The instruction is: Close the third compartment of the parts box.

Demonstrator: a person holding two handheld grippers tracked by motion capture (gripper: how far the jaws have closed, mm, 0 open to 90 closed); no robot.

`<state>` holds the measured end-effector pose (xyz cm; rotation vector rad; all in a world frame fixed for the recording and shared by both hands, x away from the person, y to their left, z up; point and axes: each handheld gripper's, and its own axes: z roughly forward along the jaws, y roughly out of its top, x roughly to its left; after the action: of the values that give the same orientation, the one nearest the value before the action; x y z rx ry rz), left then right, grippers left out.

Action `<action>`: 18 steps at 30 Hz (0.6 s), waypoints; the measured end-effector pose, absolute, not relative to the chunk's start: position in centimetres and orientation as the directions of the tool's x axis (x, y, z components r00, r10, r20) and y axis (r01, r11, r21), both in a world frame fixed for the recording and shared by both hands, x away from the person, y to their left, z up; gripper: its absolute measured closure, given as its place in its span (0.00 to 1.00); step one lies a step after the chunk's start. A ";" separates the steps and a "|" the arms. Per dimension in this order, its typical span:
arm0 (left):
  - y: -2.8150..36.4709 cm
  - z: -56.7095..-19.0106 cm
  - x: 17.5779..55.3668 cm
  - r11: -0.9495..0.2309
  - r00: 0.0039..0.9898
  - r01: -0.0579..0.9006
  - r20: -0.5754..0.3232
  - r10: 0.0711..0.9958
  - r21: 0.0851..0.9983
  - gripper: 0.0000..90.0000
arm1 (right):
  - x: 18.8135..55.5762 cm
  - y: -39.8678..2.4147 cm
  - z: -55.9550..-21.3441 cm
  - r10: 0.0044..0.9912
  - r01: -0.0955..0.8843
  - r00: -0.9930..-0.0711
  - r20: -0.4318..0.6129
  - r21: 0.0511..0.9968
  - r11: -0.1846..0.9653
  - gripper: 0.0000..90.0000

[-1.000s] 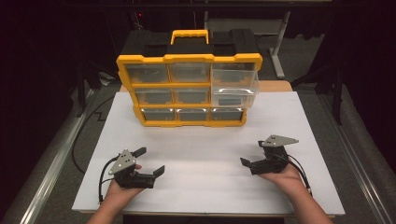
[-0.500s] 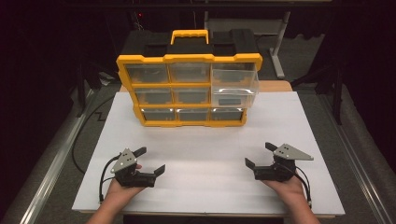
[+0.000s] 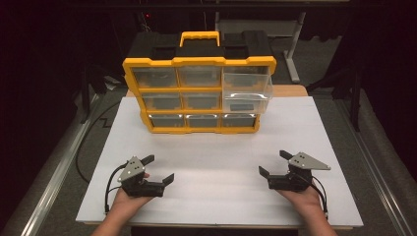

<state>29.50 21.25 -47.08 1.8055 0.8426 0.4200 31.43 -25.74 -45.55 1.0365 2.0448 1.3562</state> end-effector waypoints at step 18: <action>21.1 -47.0 29.2 -0.198 0.702 0.326 -0.096 0.705 0.925 0.01 | 30.7 -26.0 -45.6 0.794 0.305 -0.608 -0.010 0.920 0.246 0.33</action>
<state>29.20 21.09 -47.01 1.7954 0.8161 0.4249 30.70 -26.01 -45.57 0.9992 2.0426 1.3428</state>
